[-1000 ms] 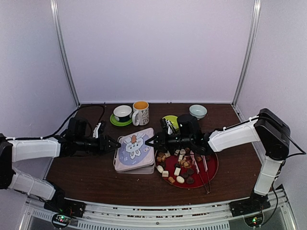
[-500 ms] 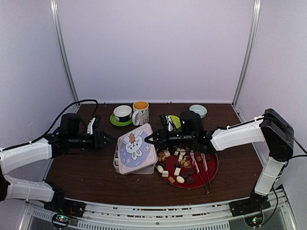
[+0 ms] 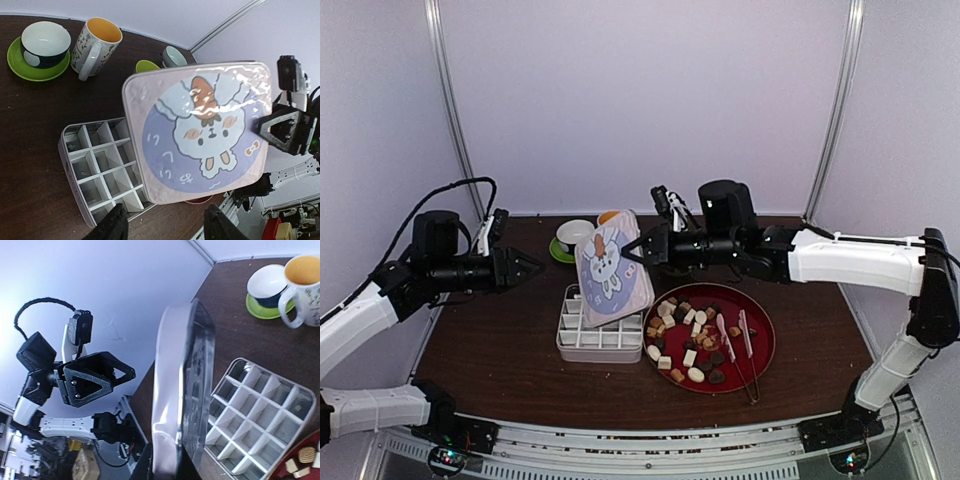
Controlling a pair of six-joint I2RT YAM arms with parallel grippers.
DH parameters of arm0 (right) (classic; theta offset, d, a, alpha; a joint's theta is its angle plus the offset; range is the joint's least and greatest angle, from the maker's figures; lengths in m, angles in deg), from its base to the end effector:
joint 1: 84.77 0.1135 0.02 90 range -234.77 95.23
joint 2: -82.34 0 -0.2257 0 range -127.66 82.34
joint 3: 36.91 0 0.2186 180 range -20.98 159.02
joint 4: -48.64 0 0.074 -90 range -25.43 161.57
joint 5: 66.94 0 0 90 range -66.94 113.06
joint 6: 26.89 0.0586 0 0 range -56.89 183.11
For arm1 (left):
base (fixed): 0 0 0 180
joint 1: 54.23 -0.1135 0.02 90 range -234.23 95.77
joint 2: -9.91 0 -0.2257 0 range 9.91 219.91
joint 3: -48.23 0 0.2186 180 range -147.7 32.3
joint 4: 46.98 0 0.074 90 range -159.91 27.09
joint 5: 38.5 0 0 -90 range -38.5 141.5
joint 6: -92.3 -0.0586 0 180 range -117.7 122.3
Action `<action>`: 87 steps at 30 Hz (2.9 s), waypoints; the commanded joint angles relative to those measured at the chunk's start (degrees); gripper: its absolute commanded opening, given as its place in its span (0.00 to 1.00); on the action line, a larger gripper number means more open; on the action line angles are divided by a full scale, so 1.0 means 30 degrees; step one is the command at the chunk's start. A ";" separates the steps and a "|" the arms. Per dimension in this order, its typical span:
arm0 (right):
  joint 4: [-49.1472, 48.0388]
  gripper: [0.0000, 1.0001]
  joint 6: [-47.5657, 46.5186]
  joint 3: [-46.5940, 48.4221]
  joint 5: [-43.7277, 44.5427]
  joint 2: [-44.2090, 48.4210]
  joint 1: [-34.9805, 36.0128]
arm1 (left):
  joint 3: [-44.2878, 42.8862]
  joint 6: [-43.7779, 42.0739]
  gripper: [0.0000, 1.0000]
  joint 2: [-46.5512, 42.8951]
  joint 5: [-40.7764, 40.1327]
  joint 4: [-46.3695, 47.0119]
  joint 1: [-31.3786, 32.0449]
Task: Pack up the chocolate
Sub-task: Pick up the box lid from the packing box, then place the box lid on the packing box.
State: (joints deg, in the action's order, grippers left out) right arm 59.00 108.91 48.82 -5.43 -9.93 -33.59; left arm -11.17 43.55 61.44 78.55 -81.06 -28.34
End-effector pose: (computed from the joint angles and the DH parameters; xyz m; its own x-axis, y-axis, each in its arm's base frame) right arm 0.2078 0.3028 0.2776 -0.8231 -0.0178 -0.5676 -0.5462 0.2986 0.7826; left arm 0.1767 -0.1154 0.2644 -0.7972 -0.2658 -0.5421 0.3064 0.5956 -0.7426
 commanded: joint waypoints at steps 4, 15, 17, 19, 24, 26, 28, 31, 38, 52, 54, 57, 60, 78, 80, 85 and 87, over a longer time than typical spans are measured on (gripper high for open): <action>0.9532 0.05 -0.8925 0.4715 0.8452 0.1310 0.1889 | -0.1139 -0.0323 0.54 -0.0768 -0.0909 -0.1566 0.0061; 1.3029 0.04 -1.6363 0.9029 2.0016 -0.3231 0.6018 | -0.1481 -0.0298 0.53 -0.1260 -0.2804 -0.2978 0.0034; 1.2934 0.03 -1.7603 0.9493 2.1489 -0.4180 0.6633 | -0.1380 -0.0203 0.53 -0.1627 -0.3518 -0.3192 0.0010; 1.2730 0.02 -1.8777 0.9753 2.2553 -0.5025 0.7171 | -0.1334 -0.0144 0.53 -0.1829 -0.3705 -0.3276 -0.0084; 1.1007 0.02 -2.1412 0.9495 2.4822 -0.6426 0.8454 | -0.1467 -0.0161 0.53 -0.1998 -0.4429 -0.4026 -0.0225; 1.0428 0.02 -2.2307 0.9486 2.5271 -0.6992 0.8832 | -0.1493 -0.0136 0.53 -0.2336 -0.5252 -0.4419 -0.0316; 0.9971 0.02 -2.2971 0.9592 2.5527 -0.7647 0.9162 | -0.1263 -0.0007 0.53 -0.2940 -0.5950 -0.4501 -0.0422; 0.9268 0.02 -2.3819 0.9533 2.5552 -0.8451 0.9564 | -0.0896 0.0101 0.53 -0.3647 -0.6237 -0.4367 -0.0687; 0.8728 0.07 -2.4905 0.9425 2.6220 -1.0744 1.0021 | -0.0614 0.0114 0.54 -0.3739 -0.6029 -0.4758 -0.0917; 0.9091 0.59 -2.2660 0.8046 2.3236 -0.9865 1.0500 | 0.0259 -0.0503 0.81 -0.2984 -0.5602 -0.4672 -0.0908; 0.8949 0.73 -2.2425 0.7586 2.2004 -0.9140 1.0480 | 0.0356 -0.0506 0.96 -0.2748 -0.5650 -0.4741 -0.0910; 0.9256 0.83 -2.1861 0.7263 2.0228 -0.8090 1.0498 | 0.0544 0.0131 0.98 -0.2602 -0.6226 -0.5124 -0.0912; 0.9682 0.87 -2.1556 0.7116 1.8725 -0.7441 1.0466 | 0.1348 0.0426 0.98 -0.2527 -0.5334 -0.3993 -0.0952; 0.8752 0.69 -0.8932 0.3368 1.3037 -0.1714 0.6909 | 0.0852 -0.0253 0.58 0.2156 -0.4186 -0.3367 0.0385; 0.7734 0.69 -0.7869 0.2008 1.3039 -0.0735 0.6637 | 0.0558 -0.0457 0.57 0.2827 -0.4357 -0.3354 0.0595; 0.6999 0.67 -0.6546 -0.0104 1.4274 0.0707 0.6406 | -0.0509 -0.0786 0.51 0.5083 -0.4673 -0.3354 0.1429; 0.6750 0.67 -0.6433 -0.0742 1.4745 0.1141 0.6358 | -0.1130 -0.0800 0.50 0.5956 -0.4828 -0.3361 0.1930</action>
State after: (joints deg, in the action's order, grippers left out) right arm 82.65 84.40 49.70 36.32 -9.06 -14.46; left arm -10.62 42.46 75.60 65.57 -93.76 -24.89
